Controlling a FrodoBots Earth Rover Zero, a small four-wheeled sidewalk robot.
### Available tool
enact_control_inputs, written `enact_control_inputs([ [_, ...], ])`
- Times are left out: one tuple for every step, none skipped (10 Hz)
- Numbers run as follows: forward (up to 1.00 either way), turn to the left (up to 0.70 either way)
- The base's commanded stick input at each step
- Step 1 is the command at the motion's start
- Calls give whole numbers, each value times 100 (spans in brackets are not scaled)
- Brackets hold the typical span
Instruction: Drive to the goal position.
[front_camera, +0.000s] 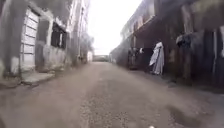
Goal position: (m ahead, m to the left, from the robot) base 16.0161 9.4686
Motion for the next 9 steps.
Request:
enact_control_inputs([
  [50,0],
  [50,0],
  [50,0],
  [50,0],
  [50,0],
  [50,0],
  [50,0],
  [50,0],
  [50,0],
])
